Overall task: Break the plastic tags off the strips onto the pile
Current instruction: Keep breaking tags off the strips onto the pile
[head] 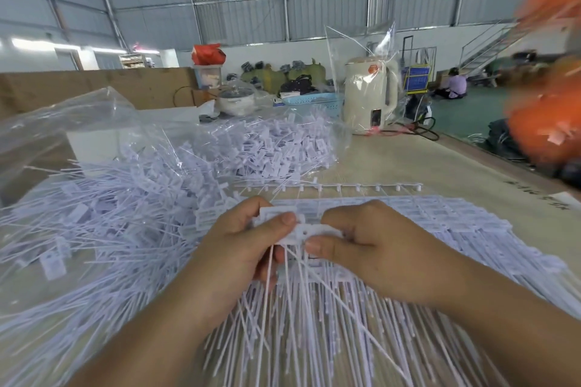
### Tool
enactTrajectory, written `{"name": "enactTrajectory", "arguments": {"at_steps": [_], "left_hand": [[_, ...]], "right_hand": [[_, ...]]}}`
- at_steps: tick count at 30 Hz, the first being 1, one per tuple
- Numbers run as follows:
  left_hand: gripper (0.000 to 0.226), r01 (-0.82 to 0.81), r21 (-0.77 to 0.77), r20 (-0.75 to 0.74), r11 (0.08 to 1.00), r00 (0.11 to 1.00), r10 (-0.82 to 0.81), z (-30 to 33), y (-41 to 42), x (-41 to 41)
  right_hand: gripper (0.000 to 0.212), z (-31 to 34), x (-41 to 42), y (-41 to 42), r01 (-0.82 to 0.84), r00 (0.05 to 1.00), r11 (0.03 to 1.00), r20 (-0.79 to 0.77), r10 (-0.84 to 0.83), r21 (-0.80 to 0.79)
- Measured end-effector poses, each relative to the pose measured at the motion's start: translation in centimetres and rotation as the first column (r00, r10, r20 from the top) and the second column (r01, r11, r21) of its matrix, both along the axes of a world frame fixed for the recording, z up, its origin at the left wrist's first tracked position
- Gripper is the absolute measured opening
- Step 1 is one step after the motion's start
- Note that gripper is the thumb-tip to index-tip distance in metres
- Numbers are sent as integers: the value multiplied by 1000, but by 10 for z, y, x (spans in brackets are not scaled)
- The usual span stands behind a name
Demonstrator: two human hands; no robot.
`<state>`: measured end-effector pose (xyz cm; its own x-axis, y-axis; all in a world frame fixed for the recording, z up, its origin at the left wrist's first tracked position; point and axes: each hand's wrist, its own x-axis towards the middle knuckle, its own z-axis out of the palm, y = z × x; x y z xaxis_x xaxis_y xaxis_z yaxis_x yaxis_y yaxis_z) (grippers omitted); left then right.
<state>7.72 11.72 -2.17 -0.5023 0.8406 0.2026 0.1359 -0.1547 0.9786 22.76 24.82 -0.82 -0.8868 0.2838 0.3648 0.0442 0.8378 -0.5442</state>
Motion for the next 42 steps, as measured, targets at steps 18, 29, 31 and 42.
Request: {"name": "enactTrajectory", "arguments": {"at_steps": [18, 29, 31, 42], "left_hand": [[28, 31, -11, 155, 999, 988, -29, -2, 4, 15], [28, -10, -12, 98, 1000, 995, 12, 3, 1, 9], [32, -36, 8, 99, 999, 994, 35, 6, -2, 7], [19, -129, 111, 380, 985, 922, 78, 10, -2, 3]], "right_hand": [[64, -13, -13, -12, -58, 997, 998, -57, 59, 29], [45, -4, -6, -12, -65, 998, 998, 1, 65, 22], [33, -1, -2, -8, -19, 1000, 997, 16, 18, 72], [49, 5, -4, 1, 339, 818, 927, -437, -375, -161]]}}
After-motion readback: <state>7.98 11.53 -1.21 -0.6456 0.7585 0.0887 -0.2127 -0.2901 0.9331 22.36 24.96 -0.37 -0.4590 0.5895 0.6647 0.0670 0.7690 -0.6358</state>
